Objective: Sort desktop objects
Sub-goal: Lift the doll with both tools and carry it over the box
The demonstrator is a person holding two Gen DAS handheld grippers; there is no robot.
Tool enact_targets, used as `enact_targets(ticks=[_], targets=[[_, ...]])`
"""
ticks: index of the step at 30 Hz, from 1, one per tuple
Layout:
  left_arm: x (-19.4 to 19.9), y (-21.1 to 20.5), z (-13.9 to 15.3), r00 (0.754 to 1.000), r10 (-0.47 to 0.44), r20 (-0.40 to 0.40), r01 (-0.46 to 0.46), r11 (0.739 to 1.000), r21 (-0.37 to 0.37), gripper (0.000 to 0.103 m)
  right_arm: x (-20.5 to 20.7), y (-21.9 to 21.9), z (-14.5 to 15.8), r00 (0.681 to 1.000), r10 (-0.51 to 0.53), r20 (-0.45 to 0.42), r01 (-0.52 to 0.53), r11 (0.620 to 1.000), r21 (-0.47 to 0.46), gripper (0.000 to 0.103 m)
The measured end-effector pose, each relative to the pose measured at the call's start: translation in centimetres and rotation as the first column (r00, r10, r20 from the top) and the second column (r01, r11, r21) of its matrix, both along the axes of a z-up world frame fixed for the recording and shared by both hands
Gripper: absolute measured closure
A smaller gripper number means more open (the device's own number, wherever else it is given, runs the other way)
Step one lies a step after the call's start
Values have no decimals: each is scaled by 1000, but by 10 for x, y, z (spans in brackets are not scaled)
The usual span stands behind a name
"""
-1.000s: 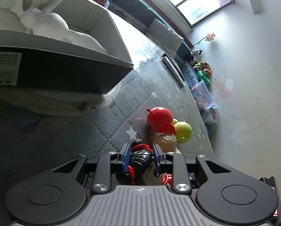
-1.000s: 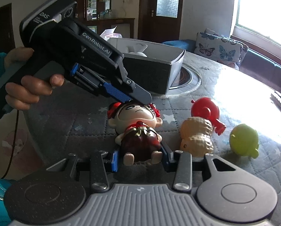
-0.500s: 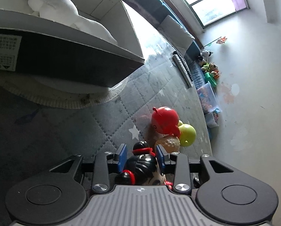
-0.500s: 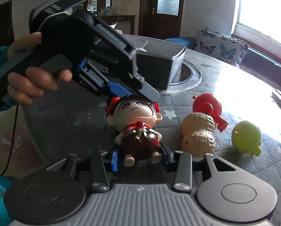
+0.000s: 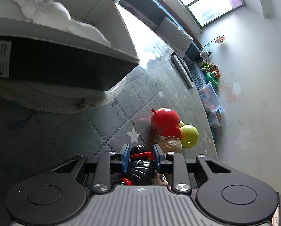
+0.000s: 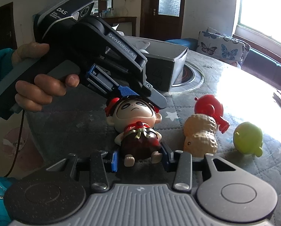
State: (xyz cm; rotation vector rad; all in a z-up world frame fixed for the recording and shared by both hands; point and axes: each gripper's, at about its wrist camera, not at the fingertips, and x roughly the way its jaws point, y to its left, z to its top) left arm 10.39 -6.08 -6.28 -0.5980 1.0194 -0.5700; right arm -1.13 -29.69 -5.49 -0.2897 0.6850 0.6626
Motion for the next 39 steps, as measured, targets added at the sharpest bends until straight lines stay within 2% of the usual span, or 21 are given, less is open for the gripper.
enact_targets(ticks=[6, 12, 18, 23, 26, 32, 39], targets=[[-5, 11, 19, 998, 40, 46, -40, 999, 4, 74, 3, 7, 10, 999, 34, 16, -34, 999, 5, 61], [2, 33, 53, 988, 105, 109, -104, 994, -12, 74, 22, 21, 37, 992, 99, 73, -100, 995, 10, 61], [31, 60, 87, 971, 172, 167, -170, 985, -27, 74, 63, 46, 67, 977, 162, 140, -163, 987, 0, 61], [69, 79, 99, 960, 214, 180, -210, 977, -38, 74, 108, 68, 80, 969, 187, 158, -190, 982, 0, 61], [92, 88, 92, 958, 236, 160, -232, 972, -42, 74, 134, 79, 80, 969, 199, 146, -201, 980, -3, 61], [131, 106, 70, 955, 276, 105, -272, 961, -54, 74, 185, 99, 64, 970, 234, 67, -233, 972, -16, 61], [149, 117, 37, 948, 316, 36, -314, 948, -48, 74, 212, 112, 44, 961, 274, -33, -276, 960, -50, 61]])
